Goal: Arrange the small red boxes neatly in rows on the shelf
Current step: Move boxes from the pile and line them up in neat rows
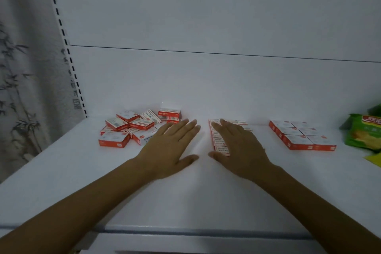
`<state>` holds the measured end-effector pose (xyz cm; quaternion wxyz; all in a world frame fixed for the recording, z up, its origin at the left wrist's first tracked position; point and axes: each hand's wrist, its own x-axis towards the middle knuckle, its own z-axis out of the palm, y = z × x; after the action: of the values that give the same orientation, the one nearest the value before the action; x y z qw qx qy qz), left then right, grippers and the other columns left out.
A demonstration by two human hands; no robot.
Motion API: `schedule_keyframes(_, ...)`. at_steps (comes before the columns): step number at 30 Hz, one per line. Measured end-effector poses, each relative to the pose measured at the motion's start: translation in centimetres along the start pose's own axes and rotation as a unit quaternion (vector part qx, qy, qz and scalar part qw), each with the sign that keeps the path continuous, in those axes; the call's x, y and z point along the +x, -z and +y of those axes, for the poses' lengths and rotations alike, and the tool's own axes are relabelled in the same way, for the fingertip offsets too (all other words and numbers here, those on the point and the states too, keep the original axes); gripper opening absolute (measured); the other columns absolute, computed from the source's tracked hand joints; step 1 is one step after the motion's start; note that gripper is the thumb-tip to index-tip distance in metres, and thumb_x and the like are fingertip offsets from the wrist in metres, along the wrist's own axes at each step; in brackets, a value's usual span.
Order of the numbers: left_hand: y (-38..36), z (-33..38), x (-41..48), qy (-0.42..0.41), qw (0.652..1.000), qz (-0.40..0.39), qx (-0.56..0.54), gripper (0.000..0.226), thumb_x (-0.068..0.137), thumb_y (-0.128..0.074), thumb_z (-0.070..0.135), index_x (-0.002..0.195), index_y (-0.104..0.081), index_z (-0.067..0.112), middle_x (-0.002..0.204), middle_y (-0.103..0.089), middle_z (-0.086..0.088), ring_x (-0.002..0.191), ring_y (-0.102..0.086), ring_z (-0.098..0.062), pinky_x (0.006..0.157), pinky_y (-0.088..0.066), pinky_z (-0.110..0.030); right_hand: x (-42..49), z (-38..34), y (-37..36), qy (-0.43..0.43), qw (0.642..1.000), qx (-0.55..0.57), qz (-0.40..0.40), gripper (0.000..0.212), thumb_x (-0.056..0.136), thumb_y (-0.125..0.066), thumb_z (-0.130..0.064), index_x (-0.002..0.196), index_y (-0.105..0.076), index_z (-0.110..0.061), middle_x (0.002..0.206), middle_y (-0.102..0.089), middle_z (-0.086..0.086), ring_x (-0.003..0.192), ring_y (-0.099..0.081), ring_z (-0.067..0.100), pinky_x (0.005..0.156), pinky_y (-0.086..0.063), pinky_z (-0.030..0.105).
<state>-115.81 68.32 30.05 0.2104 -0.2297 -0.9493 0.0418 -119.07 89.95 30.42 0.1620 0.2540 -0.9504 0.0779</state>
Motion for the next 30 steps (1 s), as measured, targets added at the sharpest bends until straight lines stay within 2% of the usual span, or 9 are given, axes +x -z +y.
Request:
schedule_keyframes(2,0.7,-2.3,-1.9,0.008,0.999,0.005,0.036,0.067,0.093,-0.024,0.06,0.147,-0.026,0.019,0.152,-0.028,-0.002,0.141,-0.024,-0.02,0.112,-0.014,-0.043,1.0,-2.1,-0.6,0.036,0.999,-0.013,0.009,0.076,0.086,-0.043,-0.061,0.147,-0.011,-0.029,0.155,-0.015,0.0,0.142,-0.016,0.02,0.113,-0.015,0.039)
schedule_keyframes(4,1.0,-4.6,-4.1,0.019,0.998,0.005,0.058,0.065,0.094,-0.028,0.057,0.144,-0.032,0.016,0.148,-0.037,-0.003,0.137,-0.032,-0.022,0.112,-0.024,-0.043,2.0,-4.2,-1.2,0.068,0.997,-0.022,0.016,0.073,0.087,-0.043,-0.06,0.146,-0.015,-0.028,0.154,-0.018,0.001,0.141,-0.018,0.021,0.113,-0.017,0.038)
schedule_keyframes(9,0.6,-10.0,-9.0,0.082,0.994,-0.007,0.071,0.066,0.093,-0.029,0.059,0.142,-0.037,0.016,0.148,-0.037,-0.002,0.137,-0.031,-0.019,0.11,-0.023,-0.039,5.2,-9.9,-2.2,0.1,0.995,0.015,-0.001,0.065,0.088,-0.046,-0.056,0.143,-0.027,-0.026,0.15,-0.03,-0.002,0.137,-0.026,0.018,0.111,-0.021,0.038)
schedule_keyframes(14,-0.3,-13.5,-9.4,0.117,0.993,-0.003,0.034,0.074,0.092,-0.013,0.062,0.14,-0.039,0.013,0.147,-0.039,-0.004,0.136,-0.035,-0.021,0.11,-0.026,-0.039,9.7,-14.4,-3.7,0.064,0.996,0.054,-0.012,0.058,0.089,-0.049,-0.049,0.139,-0.036,-0.022,0.144,-0.041,0.0,0.131,-0.038,0.02,0.107,-0.033,0.041)
schedule_keyframes(18,-2.0,-14.3,-9.0,0.142,0.988,0.058,-0.025,0.067,0.091,-0.029,0.058,0.143,-0.034,0.016,0.149,-0.034,-0.002,0.139,-0.028,-0.018,0.113,-0.021,-0.038,12.7,-15.9,-4.9,0.009,0.998,0.053,-0.019,0.047,0.091,-0.049,-0.038,0.133,-0.043,-0.017,0.135,-0.05,0.006,0.123,-0.045,0.024,0.101,-0.038,0.042)
schedule_keyframes(20,-2.5,-14.5,-9.1,0.148,0.984,0.088,-0.04,0.064,0.09,-0.034,0.054,0.141,-0.037,0.015,0.147,-0.038,-0.002,0.137,-0.031,-0.019,0.111,-0.02,-0.036,13.8,-16.2,-5.7,-0.017,0.999,0.047,-0.017,0.043,0.09,-0.05,-0.037,0.129,-0.046,-0.018,0.128,-0.055,0.007,0.116,-0.051,0.025,0.095,-0.043,0.042)
schedule_keyframes(24,-2.7,-14.9,-9.1,0.127,0.982,0.12,-0.069,0.062,0.087,-0.037,0.049,0.137,-0.043,0.014,0.142,-0.046,-0.003,0.133,-0.04,-0.021,0.107,-0.034,-0.045,14.9,-16.5,-7.0,-0.045,0.998,0.036,-0.012,0.041,0.087,-0.054,-0.04,0.122,-0.051,-0.02,0.113,-0.065,0.006,0.099,-0.061,0.024,0.085,-0.05,0.041)
schedule_keyframes(27,-2.8,-15.2,-9.0,0.113,0.981,0.133,-0.089,0.061,0.086,-0.037,0.047,0.137,-0.044,0.013,0.141,-0.046,-0.005,0.132,-0.041,-0.024,0.103,-0.038,-0.049,14.6,-16.6,-7.3,-0.041,0.997,0.054,0.028,0.038,0.084,-0.059,-0.038,0.117,-0.055,-0.019,0.107,-0.067,0.004,0.094,-0.062,0.022,0.083,-0.05,0.039)
schedule_keyframes(30,-2.8,-15.4,-8.9,0.107,0.978,0.15,-0.1,0.063,0.084,-0.037,0.047,0.136,-0.045,0.012,0.14,-0.048,-0.005,0.13,-0.043,-0.024,0.102,-0.039,-0.05,13.1,-16.5,-6.6,-0.006,0.994,0.056,0.089,0.039,0.083,-0.064,-0.03,0.119,-0.055,-0.019,0.116,-0.063,0.001,0.104,-0.057,0.021,0.093,-0.041,0.035)
